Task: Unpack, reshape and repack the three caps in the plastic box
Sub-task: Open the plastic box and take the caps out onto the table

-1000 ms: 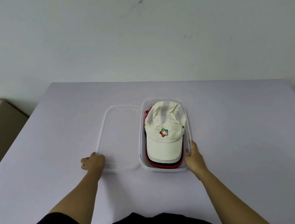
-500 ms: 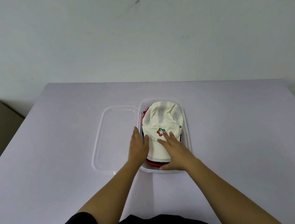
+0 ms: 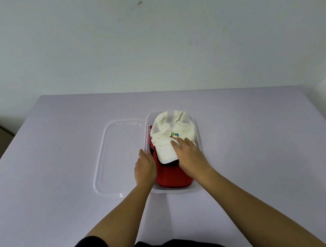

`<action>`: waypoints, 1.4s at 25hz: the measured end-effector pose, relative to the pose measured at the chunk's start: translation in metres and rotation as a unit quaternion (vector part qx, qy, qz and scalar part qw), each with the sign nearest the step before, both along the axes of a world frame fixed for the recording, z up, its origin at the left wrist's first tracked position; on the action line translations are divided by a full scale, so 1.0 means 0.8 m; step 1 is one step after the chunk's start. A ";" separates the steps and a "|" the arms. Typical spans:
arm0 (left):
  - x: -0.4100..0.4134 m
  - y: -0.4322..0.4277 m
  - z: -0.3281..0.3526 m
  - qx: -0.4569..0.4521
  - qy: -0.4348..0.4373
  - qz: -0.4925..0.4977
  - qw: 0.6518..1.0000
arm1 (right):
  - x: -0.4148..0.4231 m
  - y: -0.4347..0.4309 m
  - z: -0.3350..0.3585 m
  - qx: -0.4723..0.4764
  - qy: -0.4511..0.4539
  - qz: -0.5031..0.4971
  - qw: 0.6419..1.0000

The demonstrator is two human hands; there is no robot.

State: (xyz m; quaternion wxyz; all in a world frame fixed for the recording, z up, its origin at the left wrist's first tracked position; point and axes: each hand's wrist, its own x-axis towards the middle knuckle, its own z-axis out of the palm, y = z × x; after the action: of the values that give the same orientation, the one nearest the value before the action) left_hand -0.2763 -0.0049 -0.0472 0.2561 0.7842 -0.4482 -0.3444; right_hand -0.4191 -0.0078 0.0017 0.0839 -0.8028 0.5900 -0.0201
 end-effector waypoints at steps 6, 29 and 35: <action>-0.004 0.004 0.006 0.002 -0.029 -0.005 1.000 | -0.090 -0.013 -0.010 -0.275 -0.155 -0.046 0.948; -0.008 0.005 0.017 0.038 -0.085 -0.022 0.995 | -0.124 -0.057 -0.037 -0.010 -0.154 -0.041 0.987; -0.009 0.003 0.017 0.038 -0.080 -0.020 0.996 | -0.028 -0.020 -0.042 0.211 -0.025 0.122 0.969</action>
State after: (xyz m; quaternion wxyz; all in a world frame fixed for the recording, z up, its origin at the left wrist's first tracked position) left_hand -0.2834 -0.0029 -0.0338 0.1827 0.8094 -0.4692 -0.3022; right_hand -0.4417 -0.0235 -0.0319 0.2681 -0.8321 0.4760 0.0956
